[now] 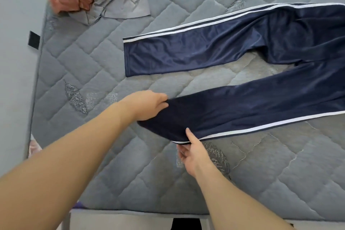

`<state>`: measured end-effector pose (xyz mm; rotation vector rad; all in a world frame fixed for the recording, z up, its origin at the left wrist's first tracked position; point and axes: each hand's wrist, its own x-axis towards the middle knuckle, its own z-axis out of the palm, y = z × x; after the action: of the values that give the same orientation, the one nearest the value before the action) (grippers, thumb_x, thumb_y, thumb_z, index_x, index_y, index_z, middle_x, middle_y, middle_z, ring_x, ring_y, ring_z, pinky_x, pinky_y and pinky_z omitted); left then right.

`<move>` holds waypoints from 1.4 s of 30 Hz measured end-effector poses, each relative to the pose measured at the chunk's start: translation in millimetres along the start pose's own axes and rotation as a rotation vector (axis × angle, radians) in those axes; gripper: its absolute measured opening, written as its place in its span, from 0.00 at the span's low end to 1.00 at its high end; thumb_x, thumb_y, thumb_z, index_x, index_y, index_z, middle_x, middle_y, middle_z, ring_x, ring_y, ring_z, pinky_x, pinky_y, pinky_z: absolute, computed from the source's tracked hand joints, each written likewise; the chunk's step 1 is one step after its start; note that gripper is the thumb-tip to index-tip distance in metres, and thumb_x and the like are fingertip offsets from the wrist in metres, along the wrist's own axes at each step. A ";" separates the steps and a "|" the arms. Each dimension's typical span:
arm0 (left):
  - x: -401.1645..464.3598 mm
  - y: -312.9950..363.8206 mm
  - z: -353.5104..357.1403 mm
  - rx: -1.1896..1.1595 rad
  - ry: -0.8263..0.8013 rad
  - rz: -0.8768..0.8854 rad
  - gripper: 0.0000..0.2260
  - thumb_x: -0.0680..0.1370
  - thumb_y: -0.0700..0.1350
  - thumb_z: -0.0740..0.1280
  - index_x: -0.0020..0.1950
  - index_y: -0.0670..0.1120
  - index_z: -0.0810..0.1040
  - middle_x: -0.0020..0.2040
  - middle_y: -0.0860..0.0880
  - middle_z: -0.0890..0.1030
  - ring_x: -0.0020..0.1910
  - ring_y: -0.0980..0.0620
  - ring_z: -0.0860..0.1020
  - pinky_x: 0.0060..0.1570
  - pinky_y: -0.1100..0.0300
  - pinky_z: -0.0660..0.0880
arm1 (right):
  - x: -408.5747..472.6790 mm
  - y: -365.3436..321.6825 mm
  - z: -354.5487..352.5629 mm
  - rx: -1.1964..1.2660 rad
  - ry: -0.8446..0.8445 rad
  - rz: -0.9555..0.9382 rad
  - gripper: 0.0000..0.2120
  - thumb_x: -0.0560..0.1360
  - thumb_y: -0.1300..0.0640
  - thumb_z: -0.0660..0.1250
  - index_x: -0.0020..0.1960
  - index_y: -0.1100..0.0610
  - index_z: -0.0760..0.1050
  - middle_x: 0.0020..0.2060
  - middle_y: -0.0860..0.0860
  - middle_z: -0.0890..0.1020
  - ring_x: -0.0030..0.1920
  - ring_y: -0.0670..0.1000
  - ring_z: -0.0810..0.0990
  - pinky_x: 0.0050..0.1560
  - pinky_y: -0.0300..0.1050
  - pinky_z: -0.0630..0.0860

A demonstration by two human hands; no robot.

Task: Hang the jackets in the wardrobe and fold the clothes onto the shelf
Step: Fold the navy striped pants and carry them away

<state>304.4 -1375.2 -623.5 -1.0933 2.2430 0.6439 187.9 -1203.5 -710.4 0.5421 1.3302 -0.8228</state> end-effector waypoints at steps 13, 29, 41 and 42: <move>21.2 -30.2 55.9 0.283 0.107 -0.362 0.26 0.77 0.51 0.61 0.74 0.49 0.60 0.72 0.43 0.62 0.71 0.40 0.60 0.71 0.30 0.46 | 1.8 0.9 14.8 -0.744 -0.081 0.213 0.10 0.82 0.48 0.56 0.47 0.52 0.71 0.39 0.50 0.79 0.33 0.49 0.70 0.37 0.42 0.66; 104.3 182.8 80.9 0.098 0.149 -0.049 0.32 0.74 0.59 0.65 0.73 0.49 0.56 0.72 0.46 0.58 0.66 0.42 0.62 0.56 0.43 0.68 | 18.6 -245.3 -169.8 -0.008 0.440 -0.324 0.14 0.79 0.54 0.59 0.63 0.54 0.70 0.55 0.56 0.80 0.45 0.57 0.80 0.54 0.54 0.73; 193.4 371.4 48.1 0.345 0.211 0.033 0.08 0.78 0.39 0.59 0.57 0.44 0.70 0.53 0.45 0.74 0.49 0.43 0.75 0.43 0.52 0.73 | -0.1 -409.7 -335.6 0.152 0.480 -0.479 0.16 0.79 0.61 0.64 0.67 0.56 0.73 0.56 0.54 0.81 0.49 0.55 0.81 0.38 0.49 0.78; 194.6 381.4 49.7 0.322 0.201 0.040 0.08 0.78 0.37 0.60 0.55 0.44 0.71 0.52 0.45 0.75 0.49 0.44 0.75 0.40 0.53 0.70 | -2.8 -413.9 -348.2 0.131 0.497 -0.491 0.17 0.79 0.62 0.63 0.67 0.57 0.72 0.55 0.54 0.80 0.47 0.55 0.81 0.39 0.49 0.78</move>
<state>-92.7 -1239.7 -722.1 -0.9879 2.4365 0.1808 -352.7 -1193.4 -727.3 0.5501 1.9190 -1.2347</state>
